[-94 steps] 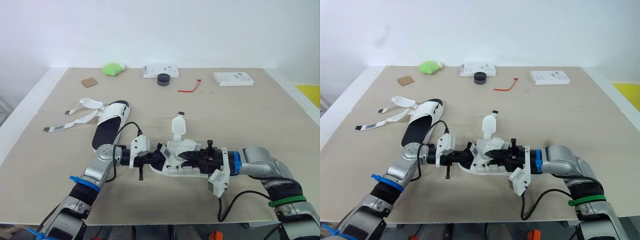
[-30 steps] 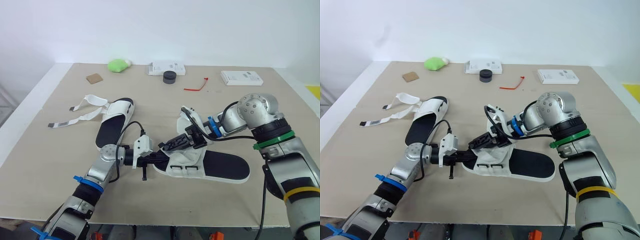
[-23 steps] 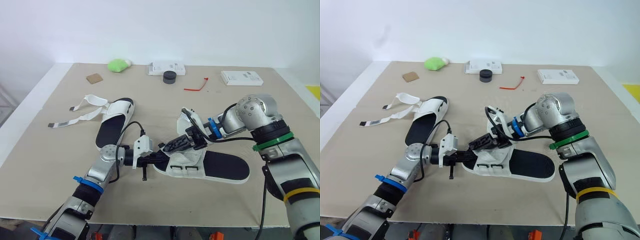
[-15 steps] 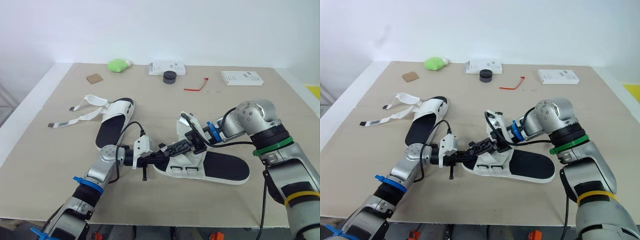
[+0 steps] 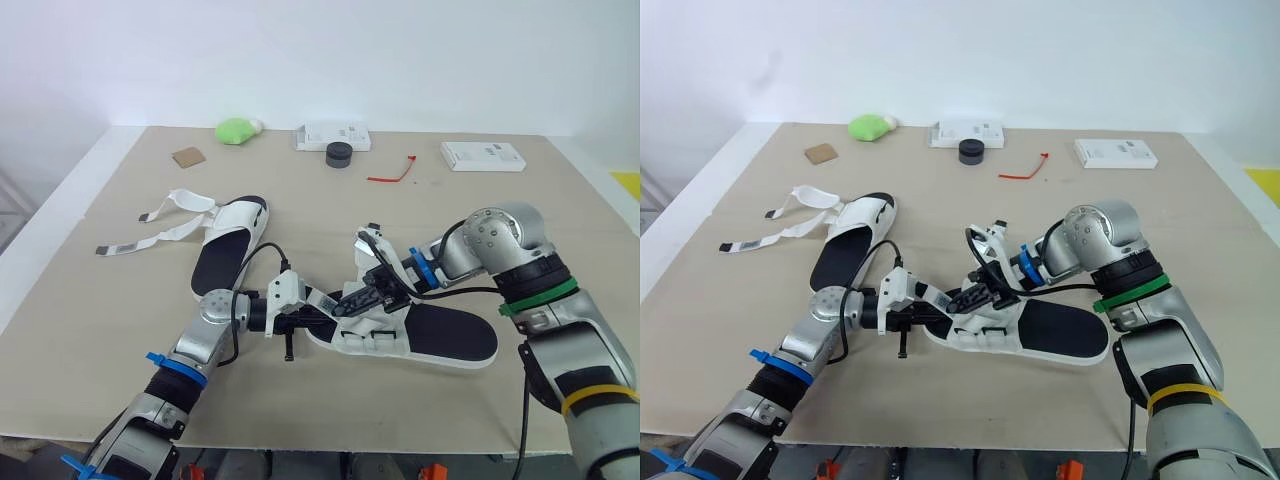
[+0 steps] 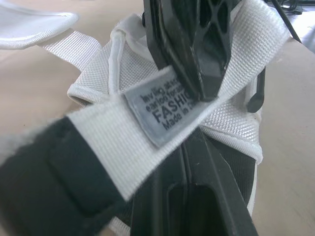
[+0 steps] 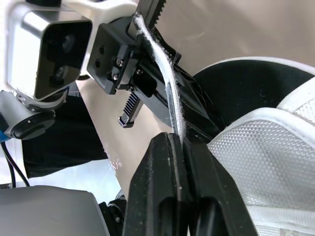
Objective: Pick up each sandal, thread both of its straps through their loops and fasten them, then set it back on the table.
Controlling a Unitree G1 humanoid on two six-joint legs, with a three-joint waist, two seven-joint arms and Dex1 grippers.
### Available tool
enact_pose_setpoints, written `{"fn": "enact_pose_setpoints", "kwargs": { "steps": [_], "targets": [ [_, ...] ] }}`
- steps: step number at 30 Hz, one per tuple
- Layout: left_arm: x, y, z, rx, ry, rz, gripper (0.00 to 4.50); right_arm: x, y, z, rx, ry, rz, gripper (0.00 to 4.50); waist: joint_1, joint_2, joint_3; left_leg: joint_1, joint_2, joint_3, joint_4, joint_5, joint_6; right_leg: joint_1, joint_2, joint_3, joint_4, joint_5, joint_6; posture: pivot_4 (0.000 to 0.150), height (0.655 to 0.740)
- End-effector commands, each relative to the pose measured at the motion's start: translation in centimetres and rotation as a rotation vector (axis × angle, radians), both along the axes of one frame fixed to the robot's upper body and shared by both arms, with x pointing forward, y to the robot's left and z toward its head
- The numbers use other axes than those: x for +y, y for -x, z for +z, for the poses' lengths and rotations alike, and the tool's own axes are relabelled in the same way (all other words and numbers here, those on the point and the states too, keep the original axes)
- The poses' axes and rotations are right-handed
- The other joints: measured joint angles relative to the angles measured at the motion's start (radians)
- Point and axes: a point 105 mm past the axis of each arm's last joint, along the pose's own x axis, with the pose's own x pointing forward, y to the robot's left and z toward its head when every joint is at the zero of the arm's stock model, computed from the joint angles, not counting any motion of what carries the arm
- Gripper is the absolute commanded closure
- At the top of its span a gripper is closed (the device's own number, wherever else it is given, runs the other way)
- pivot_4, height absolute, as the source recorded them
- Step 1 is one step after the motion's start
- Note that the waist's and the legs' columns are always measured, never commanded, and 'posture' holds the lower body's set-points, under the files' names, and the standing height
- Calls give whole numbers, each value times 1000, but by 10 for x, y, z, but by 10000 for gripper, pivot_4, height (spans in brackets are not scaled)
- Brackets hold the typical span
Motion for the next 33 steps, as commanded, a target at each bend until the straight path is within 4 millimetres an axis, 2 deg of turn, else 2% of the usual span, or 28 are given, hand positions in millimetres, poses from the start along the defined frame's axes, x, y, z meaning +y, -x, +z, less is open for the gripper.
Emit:
{"fn": "enact_pose_setpoints", "kwargs": {
  "steps": [1,3,6,9,16,18,20,23,28,33],
  "targets": [
    [12,12,-54,170,-166,35,45000,1,1,22,-61,-76,27,44307,0,0,0,0,0,0,0,0,0,0,0,0,0,0,0,1500,7400],
    [12,12,-55,170,-166,34,45000,2,2,39,-103,-145,42,44307,0,0,0,0,0,0,0,0,0,0,0,0,0,0,0,1500,7400],
    [11,11,-55,170,-164,32,45000,-4,-7,57,-264,-193,13,44307,1,0,0,0,0,0,0,0,0,0,0,0,0,0,0,1500,7400],
    [11,10,-54,168,-164,35,45000,-13,-8,71,-426,-252,-9,44307,3,0,1,0,0,0,0,0,0,0,0,0,0,-1,1,1500,7400],
    [12,10,-56,169,-168,31,45000,-31,18,87,-764,-350,-27,44307,14,0,1,-1,-1,1,0,-1,-1,0,1,-1,-1,-2,3,1500,7400],
    [12,9,-56,168,-174,25,45000,-35,36,89,-875,-391,6,44307,18,-2,1,-1,-1,-1,0,-1,-1,1,3,-2,-1,-2,3,1500,7400],
    [12,8,-56,168,-176,18,45000,-35,54,82,-1014,-359,69,44307,17,0,1,0,0,-2,0,-1,-1,2,4,-2,-1,-3,4,1500,7400],
    [11,7,-56,167,-181,6,45000,-32,69,59,-1140,-250,192,44307,17,0,1,0,0,-2,0,-1,-2,2,4,-2,-1,-2,3,1500,7400],
    [10,5,-57,168,-183,-6,45000,-36,74,31,-1364,-82,381,44307,15,-1,1,2,0,-1,0,-3,-6,1,0,-4,-2,-2,3,1500,7400],
    [10,6,-58,173,-187,-17,45000,-44,96,0,-1646,43,784,44307,15,0,1,2,2,0,0,-3,-6,4,-12,-21,-13,-2,3,1500,7400]
  ]
}}
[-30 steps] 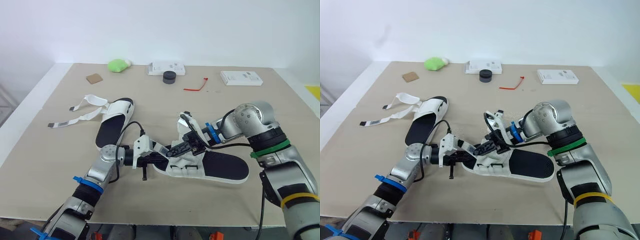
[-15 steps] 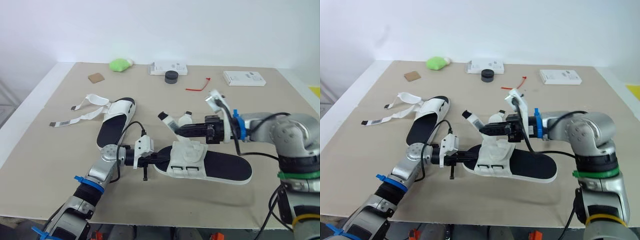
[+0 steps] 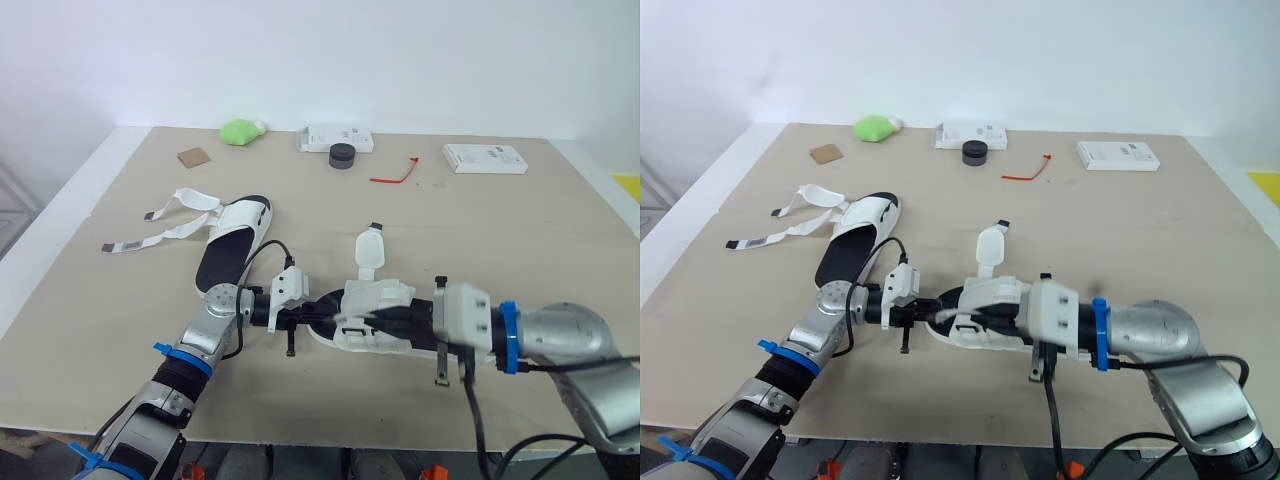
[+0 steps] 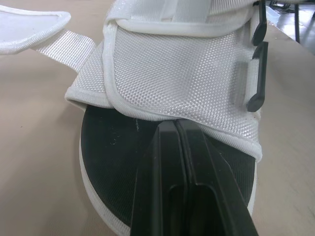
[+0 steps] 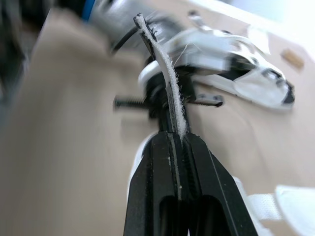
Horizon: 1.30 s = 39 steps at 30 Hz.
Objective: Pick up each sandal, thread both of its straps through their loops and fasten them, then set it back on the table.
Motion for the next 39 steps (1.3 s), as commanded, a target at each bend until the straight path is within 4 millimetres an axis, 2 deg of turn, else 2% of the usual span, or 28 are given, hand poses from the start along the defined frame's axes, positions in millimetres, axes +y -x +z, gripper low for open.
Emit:
{"fn": "enact_pose_setpoints", "kwargs": {
  "steps": [1,5,8,11,13,15,18,19,21,24,26,29,32,35,39],
  "targets": [
    [14,13,-57,161,-181,22,45000,-7,13,-11,-257,146,176,44307,0,-1,0,0,0,1,0,0,0,0,-1,-1,0,0,0,1500,7400],
    [13,14,-57,164,-181,14,45000,-19,15,-22,-328,203,238,44307,1,-2,1,2,-2,4,0,1,-1,3,-5,-2,0,3,1,1500,7400],
    [12,15,-57,165,-186,3,45000,-28,13,-33,-361,258,269,34367,2,-2,1,5,-2,3,0,1,-2,7,-5,-4,-1,3,1,1500,7400],
    [13,16,-58,153,-201,-6,45000,-33,9,-40,-341,290,252,21353,2,-2,1,7,-2,2,0,0,-3,10,-5,-5,0,3,1,1500,7400],
    [13,15,-57,144,-208,-8,45000,-35,6,-41,-326,295,227,14161,2,-2,1,8,-2,1,0,0,-3,12,-5,-6,0,3,1,1500,7400],
    [13,13,-56,140,-209,-5,45000,-39,3,-35,-279,276,179,4200,2,-2,1,9,-2,1,0,0,-4,13,-5,-6,-1,3,1,1500,7400],
    [12,12,-54,136,-206,-2,45000,-54,-13,-4,-55,154,-68,4200,2,-2,3,10,-1,1,0,0,-4,14,-6,-7,0,3,1,1500,7400],
    [12,12,-54,136,-206,-2,45000,-58,-15,2,-2,139,-110,4200,2,-1,4,10,-1,2,0,0,-4,14,-8,-7,-1,3,1,1500,7400],
    [11,13,-54,136,-206,-6,45000,-67,-13,21,213,53,-214,4200,2,0,4,12,-1,2,0,0,-3,15,-12,-8,0,3,1,1500,7400],
    [10,16,-55,132,-212,-20,45000,-71,-4,44,569,-108,-331,4200,2,-1,4,12,0,1,0,0,-4,16,-14,-9,-1,3,1,1500,7400],
    [10,17,-56,118,-225,-30,45000,-71,15,45,813,-126,-335,4200,4,-3,3,11,-1,1,-1,0,-4,16,-15,-10,-1,3,1,1500,7400],
    [9,16,-57,73,-264,-38,45000,-66,51,28,1153,-99,-314,4200,9,-3,2,9,-1,1,-2,-2,-5,16,-15,-15,-3,2,2,1500,7400],
    [8,16,-57,46,-297,-55,45000,-57,66,15,1308,-126,-325,4200,13,-1,2,7,-1,1,-2,-3,-6,16,-16,-17,-5,2,3,1500,7400],
    [7,16,-56,30,-316,-65,45000,-49,70,4,1363,-142,-347,4200,13,-2,2,6,-1,2,-1,-3,-6,16,-16,-18,-7,2,3,1500,7400],
    [4,15,-53,14,-334,-73,45000,-36,65,-39,1347,-134,-460,4200,13,-5,1,6,0,1,-1,-3,-6,16,-15,-22,-11,2,3,1500,7400]
  ]
}}
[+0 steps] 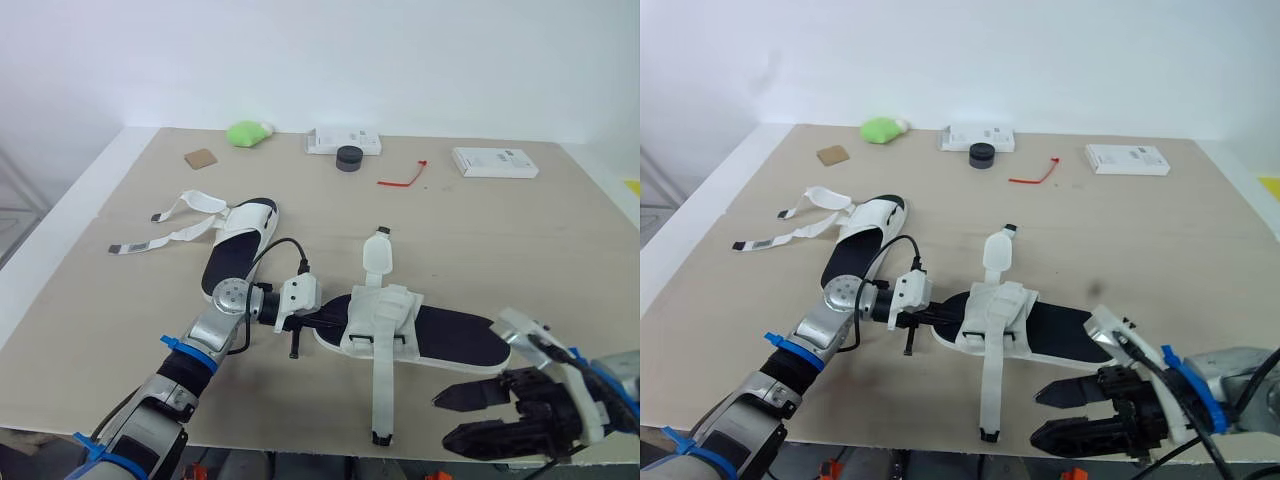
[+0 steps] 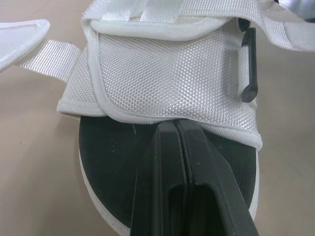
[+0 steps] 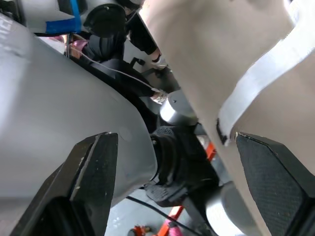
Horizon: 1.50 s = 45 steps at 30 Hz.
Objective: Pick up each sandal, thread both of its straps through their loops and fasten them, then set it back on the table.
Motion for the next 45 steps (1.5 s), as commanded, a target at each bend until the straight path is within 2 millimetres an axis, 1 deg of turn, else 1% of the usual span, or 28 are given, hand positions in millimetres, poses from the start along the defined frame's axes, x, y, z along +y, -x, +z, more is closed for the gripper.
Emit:
{"fn": "enact_pose_setpoints", "kwargs": {
  "steps": [1,4,9,11,16,17,18,20,21,22,23,25,28,30,33,35,37,39,41,43,45],
  "targets": [
    [15,11,-56,116,-238,32,45000,11,-4,-24,6,34,-49,4200,0,0,0,-1,0,-1,1,0,0,0,0,-1,0,0,0,1500,7400],
    [17,13,-56,117,-241,31,45000,15,-11,-31,19,31,-81,4200,0,4,0,-1,0,1,1,0,0,0,-2,1,0,0,0,1500,7400],
    [17,17,-56,121,-236,27,45000,19,-30,-45,16,49,-164,4200,0,2,-1,-2,0,-1,0,0,0,0,1,1,0,0,0,1500,7400],
    [17,18,-55,125,-226,25,45000,22,-35,-42,33,18,-171,4200,0,2,-1,-2,-1,-2,0,0,1,0,1,0,0,1,0,1500,7400],
    [15,17,-51,137,-198,25,45000,25,-34,-34,69,-13,-138,4200,1,4,-2,-3,-2,-4,0,-1,4,0,3,-2,0,1,2,1500,7400],
    [15,17,-50,137,-196,24,45000,26,-34,-34,72,-13,-134,9303,1,4,-2,-4,-2,-5,0,-1,4,0,3,-2,0,1,2,1500,7400],
    [15,17,-50,139,-195,24,45000,27,-32,-34,74,-11,-122,11954,1,4,-2,-4,-2,-5,0,-1,4,0,3,-2,0,1,2,1500,7400],
    [15,17,-51,140,-194,24,45000,29,-29,-33,79,-12,-102,21635,1,4,-2,-4,-2,-5,0,-1,4,0,3,-2,0,1,2,1500,7400],
    [15,17,-51,141,-195,24,45000,30,-27,-32,85,-17,-89,25454,1,4,-2,-4,-2,-6,0,-1,4,0,3,-3,0,1,2,1500,7400],
    [15,17,-52,141,-196,24,45000,30,-25,-32,91,-18,-79,31066,1,4,-2,-4,-2,-6,0,-1,4,0,3,-3,0,1,2,1500,7400],
    [15,17,-52,140,-198,23,45000,30,-24,-32,94,-17,-73,35773,1,4,-2,-4,-2,-6,0,-1,4,0,3,-3,0,1,2,1500,7400],
    [16,17,-53,138,-203,22,45000,31,-24,-32,94,-15,-71,44090,1,4,-2,-4,-2,-6,0,-1,4,0,3,-3,0,1,2,1500,7400],
    [17,16,-54,136,-207,20,45000,30,-24,-33,92,-12,-72,44090,1,4,-2,-4,-2,-6,0,-1,4,0,3,-3,0,1,2,1500,7400],
    [18,16,-55,132,-211,21,45000,29,-32,-24,63,-40,-87,44090,1,4,-2,-4,-2,-6,0,-1,4,0,3,-3,0,1,2,1500,7400],
    [19,15,-56,131,-216,23,45000,24,-57,4,7,-135,-146,44090,0,5,-2,-3,-2,-6,1,-1,4,0,3,-3,0,2,2,1500,7400],
    [19,15,-56,131,-216,23,45000,22,-72,30,-11,-222,-171,44090,1,5,-2,-3,-2,-6,1,0,5,0,3,-3,0,3,2,1500,7400],
    [19,14,-57,131,-218,23,45000,21,-83,54,-38,-289,-175,44090,0,4,-2,-4,-2,-6,1,0,5,0,3,-4,0,3,2,1500,7400],
    [19,14,-58,131,-221,23,45000,21,-90,68,-60,-306,-172,44090,1,5,-2,-4,-1,-6,1,0,5,0,4,-4,0,4,1,1500,7400],
    [19,13,-58,130,-223,24,45000,20,-101,73,-44,-277,-185,44090,0,6,-2,-5,-1,-6,1,0,5,-1,4,-5,0,3,1,1500,7400],
    [19,12,-58,129,-223,27,45000,19,-112,71,7,-243,-207,44090,0,8,-3,-6,-2,-6,2,0,6,-1,4,-4,0,4,0,1500,7400],
    [18,12,-58,129,-220,29,45000,19,-118,71,35,-211,-213,44090,0,7,-3,-6,-2,-7,1,1,8,-1,3,-5,0,4,-1,1500,7400]
  ]
}}
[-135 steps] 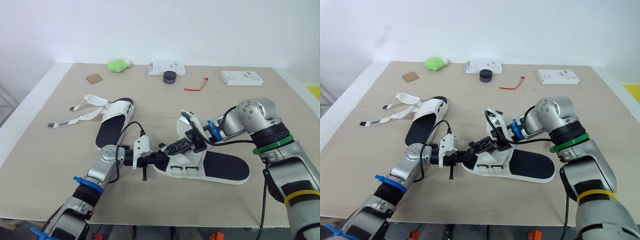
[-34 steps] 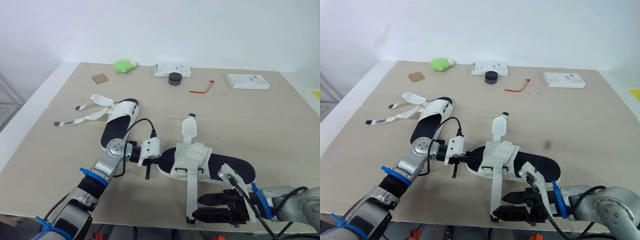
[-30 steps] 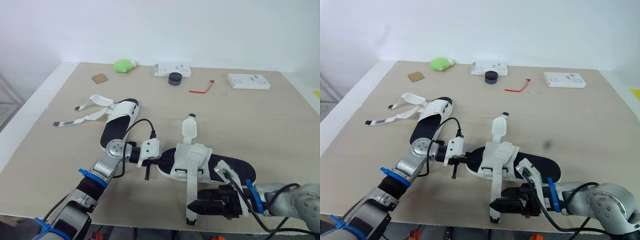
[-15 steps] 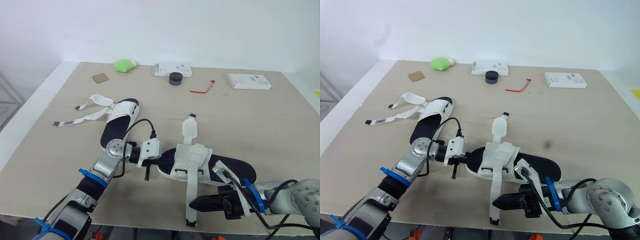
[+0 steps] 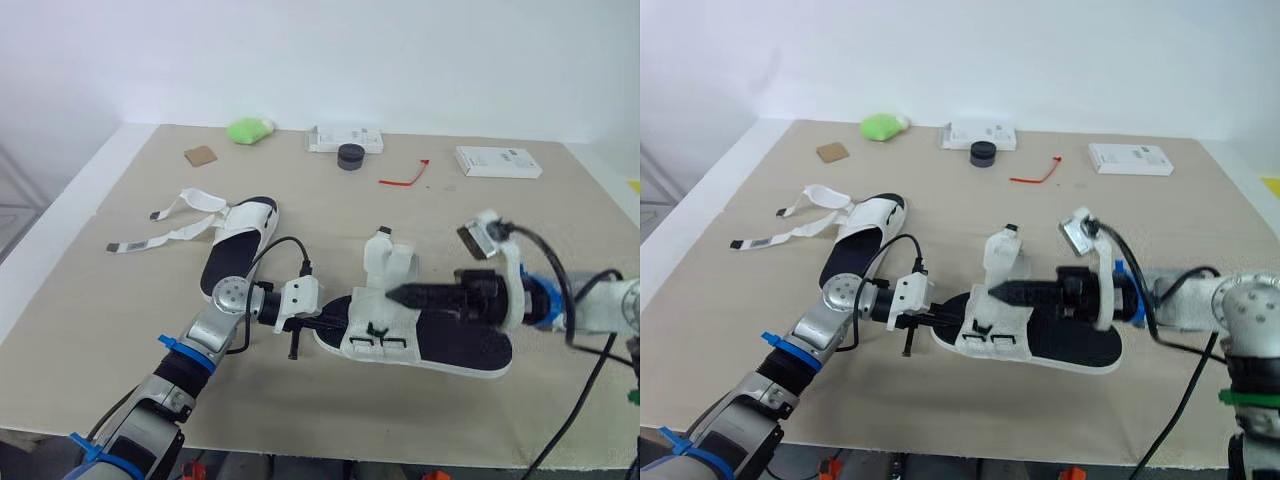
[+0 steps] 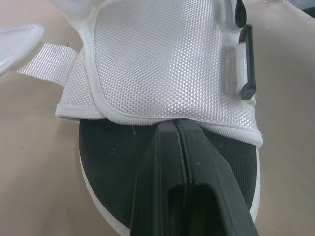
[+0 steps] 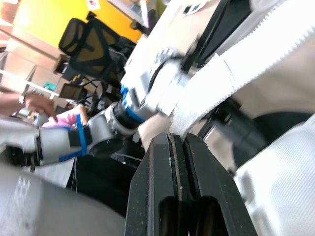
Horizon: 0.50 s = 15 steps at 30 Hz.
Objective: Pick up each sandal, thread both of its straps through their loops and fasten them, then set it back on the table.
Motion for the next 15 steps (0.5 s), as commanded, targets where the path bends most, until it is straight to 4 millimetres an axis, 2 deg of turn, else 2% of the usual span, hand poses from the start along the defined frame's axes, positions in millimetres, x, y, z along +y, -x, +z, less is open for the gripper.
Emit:
{"fn": "enact_pose_setpoints", "kwargs": {
  "steps": [1,9,15],
  "targets": [
    [19,9,-61,158,-204,58,45000,-2,-9,-3,84,44,-3,44090,1,0,0,0,1,-1,0,0,0,0,0,0,0,0,0,1500,7400],
    [19,10,-62,163,-195,75,45000,-12,-6,-26,201,200,11,44090,0,1,-1,-2,1,0,0,1,1,-1,-2,0,0,0,-1,1500,7400],
    [20,11,-63,170,-194,82,45000,-19,-19,-24,213,219,-33,44090,0,4,-2,-1,1,0,0,1,2,-1,-1,0,0,1,-1,1500,7400]
  ]
}}
